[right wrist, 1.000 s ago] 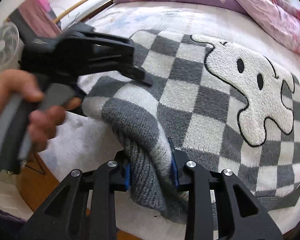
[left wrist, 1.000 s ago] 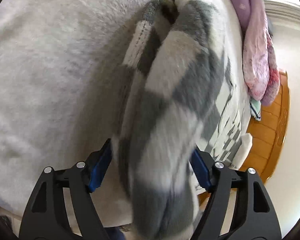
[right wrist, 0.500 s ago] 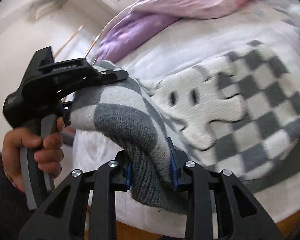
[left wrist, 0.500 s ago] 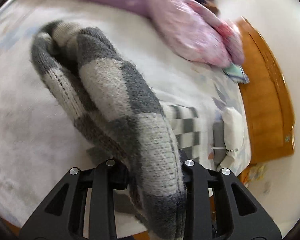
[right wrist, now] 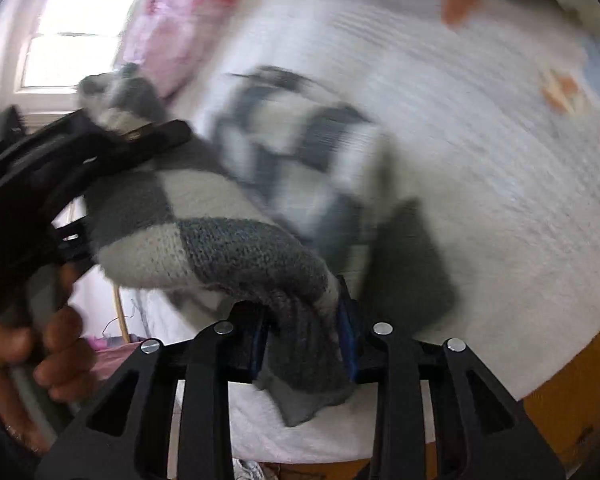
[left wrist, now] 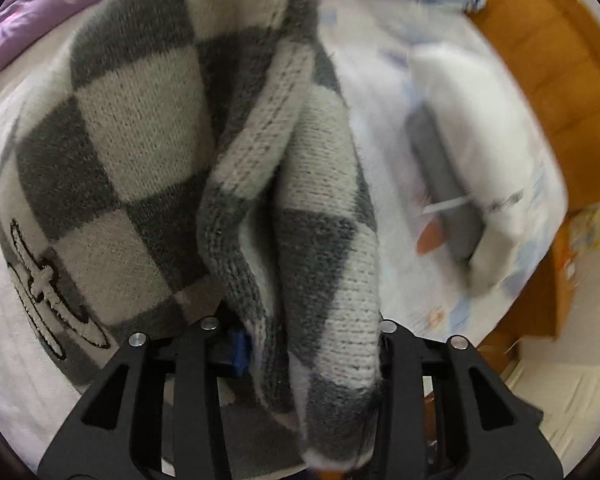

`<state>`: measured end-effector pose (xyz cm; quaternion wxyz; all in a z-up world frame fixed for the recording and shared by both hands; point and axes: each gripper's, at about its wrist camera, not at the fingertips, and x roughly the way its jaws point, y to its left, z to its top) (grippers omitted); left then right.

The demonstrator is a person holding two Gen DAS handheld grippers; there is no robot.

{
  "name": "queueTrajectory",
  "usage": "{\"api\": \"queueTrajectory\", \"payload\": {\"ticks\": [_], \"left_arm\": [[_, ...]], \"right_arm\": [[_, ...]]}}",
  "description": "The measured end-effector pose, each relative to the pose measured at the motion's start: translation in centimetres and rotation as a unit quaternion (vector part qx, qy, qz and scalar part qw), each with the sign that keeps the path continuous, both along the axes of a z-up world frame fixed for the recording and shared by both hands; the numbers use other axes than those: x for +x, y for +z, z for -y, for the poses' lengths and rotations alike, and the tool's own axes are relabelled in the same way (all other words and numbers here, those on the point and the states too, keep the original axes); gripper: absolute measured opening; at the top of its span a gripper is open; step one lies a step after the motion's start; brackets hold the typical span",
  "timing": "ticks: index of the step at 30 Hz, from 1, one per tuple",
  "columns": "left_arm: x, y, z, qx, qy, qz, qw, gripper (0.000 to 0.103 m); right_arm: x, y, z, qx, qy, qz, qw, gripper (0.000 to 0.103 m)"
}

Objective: Fold large clothes

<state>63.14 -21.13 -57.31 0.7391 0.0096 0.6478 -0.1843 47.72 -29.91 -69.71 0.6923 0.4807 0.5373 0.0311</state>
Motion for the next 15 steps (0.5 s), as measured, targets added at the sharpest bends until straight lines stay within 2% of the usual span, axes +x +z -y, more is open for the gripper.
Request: {"api": "queueTrajectory", "payload": {"ticks": [1, 3, 4, 6, 7, 8, 9, 11, 13, 15], "left_arm": [[0.0, -0.3, 0.3, 0.010, -0.004, -0.009, 0.9999, 0.039], [-0.3, 0.2, -0.5, -0.005, 0.001, -0.008, 1.0000, 0.043], [-0.3, 0.7, -0.6, -0.026, 0.012, -0.008, 0.9996, 0.047], [-0.2, 2.7, -2.6, -0.116, 0.058, -0.001, 0.9916, 0.067], [-0.1, 3.6, -3.5, -0.132, 0.072, 0.013, 0.9886, 0.071], [-0.1, 4.6, -4.3, -0.144, 0.083, 0.026, 0.9858, 0.080], [-0.1, 5.4, -5.3, -0.152, 0.094, 0.037, 0.9831, 0.083], [-0.2, 6.5, -7.6, -0.153, 0.115, 0.055, 0.9799, 0.083], [-0.5, 6.6, -9.6, -0.130, 0.134, 0.068, 0.9801, 0.084], [-0.6, 5.7, -12.5, -0.102, 0.166, 0.070, 0.9783, 0.084]], "right_arm": [[0.1, -0.3, 0.1, 0.004, -0.002, -0.005, 1.000, 0.029], [0.1, -0.9, 0.5, 0.033, -0.012, -0.009, 0.999, 0.029], [0.1, -0.8, 0.5, 0.037, -0.012, -0.009, 0.999, 0.028], [-0.2, -1.0, 0.8, 0.053, -0.022, -0.020, 0.998, 0.027], [-0.6, -1.2, 1.0, 0.060, -0.026, -0.029, 0.997, 0.026], [-1.0, -1.0, 1.6, 0.046, -0.027, -0.035, 0.998, 0.025], [-1.3, -0.9, 2.2, 0.033, -0.033, -0.044, 0.998, 0.025], [-1.6, -0.6, 3.7, 0.015, -0.038, -0.055, 0.998, 0.025], [-1.5, -0.5, 4.6, 0.005, -0.023, -0.060, 0.998, 0.025], [-2.0, 1.4, 5.3, -0.018, -0.002, -0.065, 0.998, 0.025]]}}
